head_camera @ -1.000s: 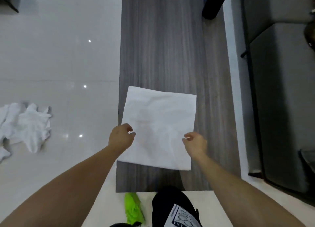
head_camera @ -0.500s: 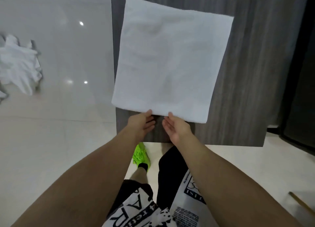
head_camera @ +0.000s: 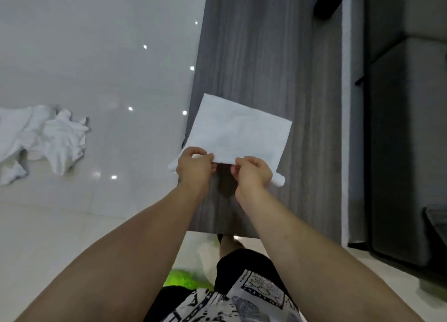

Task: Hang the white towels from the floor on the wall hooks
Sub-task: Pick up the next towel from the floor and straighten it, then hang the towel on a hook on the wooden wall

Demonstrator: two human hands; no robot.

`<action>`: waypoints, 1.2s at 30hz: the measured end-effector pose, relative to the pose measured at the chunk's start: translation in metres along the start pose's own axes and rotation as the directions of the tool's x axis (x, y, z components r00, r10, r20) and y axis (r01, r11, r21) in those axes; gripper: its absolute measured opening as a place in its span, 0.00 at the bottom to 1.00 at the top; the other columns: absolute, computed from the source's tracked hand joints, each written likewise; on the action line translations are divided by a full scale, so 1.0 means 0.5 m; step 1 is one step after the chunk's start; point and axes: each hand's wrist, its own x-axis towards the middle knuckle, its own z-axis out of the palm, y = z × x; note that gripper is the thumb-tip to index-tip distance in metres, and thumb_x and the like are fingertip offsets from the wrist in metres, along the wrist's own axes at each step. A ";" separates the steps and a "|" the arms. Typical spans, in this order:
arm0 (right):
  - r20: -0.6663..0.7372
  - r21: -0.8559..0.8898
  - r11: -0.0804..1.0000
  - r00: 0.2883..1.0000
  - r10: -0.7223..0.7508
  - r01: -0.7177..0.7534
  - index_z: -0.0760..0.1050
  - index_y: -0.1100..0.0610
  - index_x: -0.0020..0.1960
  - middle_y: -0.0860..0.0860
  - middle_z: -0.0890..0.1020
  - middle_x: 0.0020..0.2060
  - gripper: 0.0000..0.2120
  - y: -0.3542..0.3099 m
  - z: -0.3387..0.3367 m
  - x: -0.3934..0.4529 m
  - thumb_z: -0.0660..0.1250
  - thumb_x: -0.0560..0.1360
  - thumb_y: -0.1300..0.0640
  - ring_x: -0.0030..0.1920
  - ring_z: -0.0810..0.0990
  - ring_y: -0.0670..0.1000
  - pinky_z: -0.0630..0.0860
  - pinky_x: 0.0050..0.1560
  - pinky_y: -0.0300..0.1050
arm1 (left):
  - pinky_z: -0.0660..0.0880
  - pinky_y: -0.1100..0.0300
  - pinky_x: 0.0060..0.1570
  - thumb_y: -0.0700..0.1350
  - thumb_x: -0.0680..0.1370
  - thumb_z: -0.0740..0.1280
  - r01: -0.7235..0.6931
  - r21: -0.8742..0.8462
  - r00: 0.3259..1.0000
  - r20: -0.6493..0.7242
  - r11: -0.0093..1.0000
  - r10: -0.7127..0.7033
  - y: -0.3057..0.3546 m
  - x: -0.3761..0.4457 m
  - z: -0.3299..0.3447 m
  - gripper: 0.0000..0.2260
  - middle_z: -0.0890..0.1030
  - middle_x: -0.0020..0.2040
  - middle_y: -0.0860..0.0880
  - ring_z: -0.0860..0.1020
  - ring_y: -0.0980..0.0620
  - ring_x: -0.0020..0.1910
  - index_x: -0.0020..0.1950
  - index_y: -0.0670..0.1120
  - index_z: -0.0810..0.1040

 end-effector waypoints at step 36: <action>0.623 0.777 -0.104 -0.782 -0.021 0.621 0.75 0.48 0.44 0.44 0.78 0.35 0.03 0.347 0.418 -1.594 0.67 0.76 0.51 0.36 0.75 0.43 0.66 0.32 0.37 | 0.64 0.58 0.35 0.47 0.77 0.67 -0.320 0.689 0.067 -0.668 0.650 0.741 0.225 -0.689 -1.659 0.03 0.77 0.35 0.51 0.75 0.46 0.39 0.43 0.53 0.74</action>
